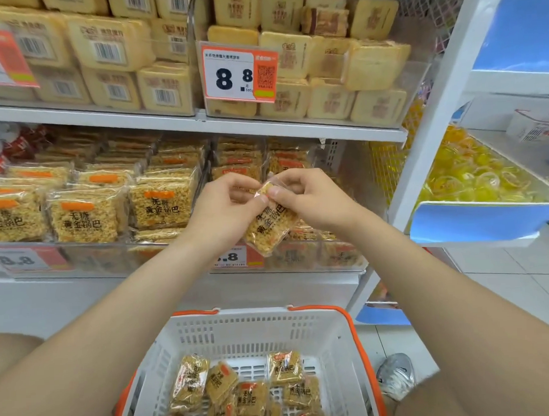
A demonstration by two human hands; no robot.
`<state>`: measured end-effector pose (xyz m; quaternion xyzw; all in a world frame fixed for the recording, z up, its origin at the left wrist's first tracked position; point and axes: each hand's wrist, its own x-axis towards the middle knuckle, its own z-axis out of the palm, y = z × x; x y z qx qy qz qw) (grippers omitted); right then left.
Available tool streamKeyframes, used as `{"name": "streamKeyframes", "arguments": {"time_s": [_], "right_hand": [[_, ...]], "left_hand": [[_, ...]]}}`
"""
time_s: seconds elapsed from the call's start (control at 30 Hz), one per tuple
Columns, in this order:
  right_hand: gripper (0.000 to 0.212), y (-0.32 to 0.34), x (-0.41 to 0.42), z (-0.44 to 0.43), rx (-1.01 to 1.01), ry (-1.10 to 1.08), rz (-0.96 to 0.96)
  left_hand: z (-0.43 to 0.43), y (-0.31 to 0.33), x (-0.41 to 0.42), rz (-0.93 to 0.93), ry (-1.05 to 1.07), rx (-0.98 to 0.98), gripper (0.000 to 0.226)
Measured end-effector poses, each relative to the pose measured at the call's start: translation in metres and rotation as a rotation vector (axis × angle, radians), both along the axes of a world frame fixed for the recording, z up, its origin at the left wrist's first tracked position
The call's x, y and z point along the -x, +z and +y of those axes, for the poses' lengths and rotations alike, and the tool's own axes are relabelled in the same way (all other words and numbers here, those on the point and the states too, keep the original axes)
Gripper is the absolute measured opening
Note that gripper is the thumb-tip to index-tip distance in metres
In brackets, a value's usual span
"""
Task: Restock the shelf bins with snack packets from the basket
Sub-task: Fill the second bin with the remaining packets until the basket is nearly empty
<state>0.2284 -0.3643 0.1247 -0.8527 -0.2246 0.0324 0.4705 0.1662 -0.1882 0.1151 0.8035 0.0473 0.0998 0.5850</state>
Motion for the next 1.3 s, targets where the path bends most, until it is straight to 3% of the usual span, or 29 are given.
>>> {"name": "streamKeyframes", "arguments": {"time_s": [0.2, 0.3, 0.4, 0.47, 0.57, 0.63, 0.73, 0.9, 1.07, 1.3], "right_hand": [[0.018, -0.006, -0.017, -0.008, -0.19, -0.283, 0.32], [0.022, -0.003, -0.018, -0.013, -0.29, -0.246, 0.439], [0.026, -0.003, -0.017, -0.017, -0.185, -0.251, 0.361], [0.04, -0.004, -0.019, -0.022, -0.122, -0.258, 0.344], [0.038, -0.008, -0.026, -0.028, -0.197, -0.306, 0.363], [0.033, -0.011, -0.034, -0.03, -0.23, -0.423, 0.297], [0.05, -0.015, -0.048, -0.03, -0.179, -0.586, 0.192], [0.048, -0.017, -0.062, -0.026, -0.017, -0.585, 0.111], [0.035, -0.019, -0.069, -0.008, -0.02, -0.648, 0.063], [0.036, -0.023, -0.072, 0.002, 0.047, -0.728, 0.046]], "left_hand": [[-0.008, 0.0, -0.003, -0.101, -0.021, -0.434, 0.079], [-0.01, -0.001, -0.006, -0.124, -0.002, -0.499, 0.081], [-0.01, -0.002, -0.011, -0.14, 0.002, -0.535, 0.08], [-0.01, -0.003, -0.014, -0.166, -0.008, -0.571, 0.079], [-0.01, -0.007, -0.019, -0.197, -0.031, -0.61, 0.081], [-0.007, -0.01, -0.022, -0.168, -0.024, -0.679, 0.077], [-0.002, -0.014, -0.025, -0.124, -0.035, -0.859, 0.055], [0.004, -0.019, -0.026, -0.058, -0.138, -1.061, 0.033], [0.01, -0.021, -0.028, -0.027, -0.179, -1.149, 0.025], [0.012, -0.022, -0.027, 0.004, -0.208, -1.185, 0.022]]}}
